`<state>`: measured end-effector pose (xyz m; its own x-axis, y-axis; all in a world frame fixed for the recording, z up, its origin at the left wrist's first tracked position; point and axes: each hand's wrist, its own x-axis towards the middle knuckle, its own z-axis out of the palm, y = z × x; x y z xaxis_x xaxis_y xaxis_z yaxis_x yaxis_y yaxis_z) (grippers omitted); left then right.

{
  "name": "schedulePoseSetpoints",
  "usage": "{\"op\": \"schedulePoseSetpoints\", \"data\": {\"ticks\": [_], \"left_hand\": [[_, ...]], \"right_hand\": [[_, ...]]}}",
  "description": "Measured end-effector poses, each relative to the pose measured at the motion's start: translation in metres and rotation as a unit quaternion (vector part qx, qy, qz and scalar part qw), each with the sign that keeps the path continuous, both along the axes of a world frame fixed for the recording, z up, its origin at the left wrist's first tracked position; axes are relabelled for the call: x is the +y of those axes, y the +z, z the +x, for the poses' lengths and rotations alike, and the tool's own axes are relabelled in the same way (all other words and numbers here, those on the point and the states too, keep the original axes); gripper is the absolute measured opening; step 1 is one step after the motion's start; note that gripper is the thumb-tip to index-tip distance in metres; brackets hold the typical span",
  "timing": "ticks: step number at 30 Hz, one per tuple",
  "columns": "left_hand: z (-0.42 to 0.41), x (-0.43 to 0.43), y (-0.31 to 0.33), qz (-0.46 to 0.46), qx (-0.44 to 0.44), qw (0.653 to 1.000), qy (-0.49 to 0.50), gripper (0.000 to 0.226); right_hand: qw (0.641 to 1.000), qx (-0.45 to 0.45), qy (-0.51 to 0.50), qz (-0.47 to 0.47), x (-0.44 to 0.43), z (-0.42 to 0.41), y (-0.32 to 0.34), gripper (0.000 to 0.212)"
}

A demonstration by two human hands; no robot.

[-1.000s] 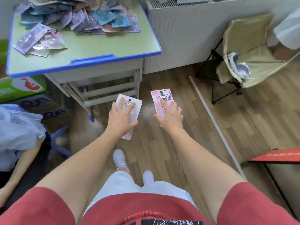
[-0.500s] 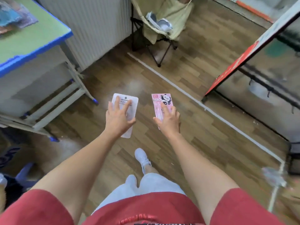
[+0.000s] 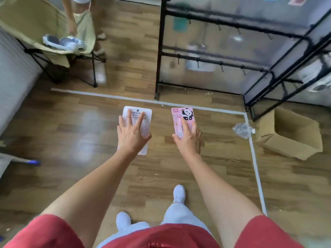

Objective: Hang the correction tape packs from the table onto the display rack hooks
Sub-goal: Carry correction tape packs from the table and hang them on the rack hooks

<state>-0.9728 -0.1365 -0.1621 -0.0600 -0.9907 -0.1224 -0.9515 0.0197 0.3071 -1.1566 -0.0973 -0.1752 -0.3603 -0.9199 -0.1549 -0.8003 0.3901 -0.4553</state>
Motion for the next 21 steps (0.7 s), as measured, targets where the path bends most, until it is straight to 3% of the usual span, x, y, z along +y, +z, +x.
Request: {"op": "schedulePoseSetpoints", "data": {"ticks": [9, 21], "left_hand": [[-0.184, -0.076, 0.041, -0.05, 0.039, 0.996, -0.057, 0.077], [-0.331, -0.226, 0.088, -0.121, 0.056, 0.984, -0.115, 0.071]], "right_hand": [[0.994, 0.045, -0.061, -0.08, -0.056, -0.192, 0.038, 0.068], [0.972, 0.077, -0.112, -0.19, -0.179, -0.334, 0.079, 0.066]]}}
